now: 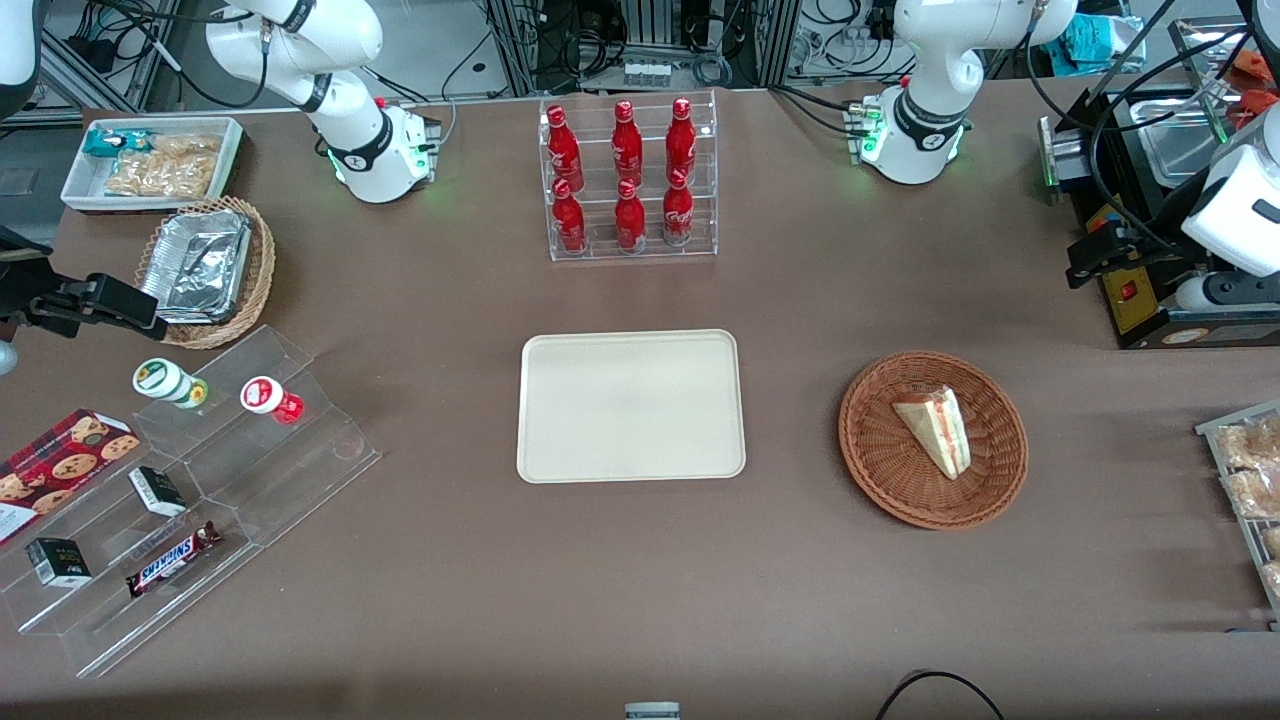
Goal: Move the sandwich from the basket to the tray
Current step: 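Move the left gripper down over the sandwich in the wicker basket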
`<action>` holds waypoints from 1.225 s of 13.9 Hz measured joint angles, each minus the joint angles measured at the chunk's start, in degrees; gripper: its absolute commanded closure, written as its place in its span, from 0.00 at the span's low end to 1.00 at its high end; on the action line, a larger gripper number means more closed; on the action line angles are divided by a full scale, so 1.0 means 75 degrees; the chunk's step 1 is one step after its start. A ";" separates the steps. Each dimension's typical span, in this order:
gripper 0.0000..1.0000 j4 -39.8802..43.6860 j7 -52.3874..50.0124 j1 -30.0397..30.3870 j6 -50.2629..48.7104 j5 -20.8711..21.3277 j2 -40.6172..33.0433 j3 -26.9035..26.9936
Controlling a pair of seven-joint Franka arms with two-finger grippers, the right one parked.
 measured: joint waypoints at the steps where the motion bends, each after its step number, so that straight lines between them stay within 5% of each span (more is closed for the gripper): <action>1: 0.00 -0.0001 0.0001 -0.0001 -0.0017 0.0000 0.0014 0.0000; 8: 0.00 -0.0539 0.0001 -0.0036 0.0123 -0.0002 0.0675 -0.0012; 13: 0.00 -0.1978 -0.0103 -0.0048 0.2462 -0.0002 0.1180 -0.0012; 17: 0.00 -0.3109 -0.1625 -0.0185 0.4170 -0.0002 0.1204 -0.0018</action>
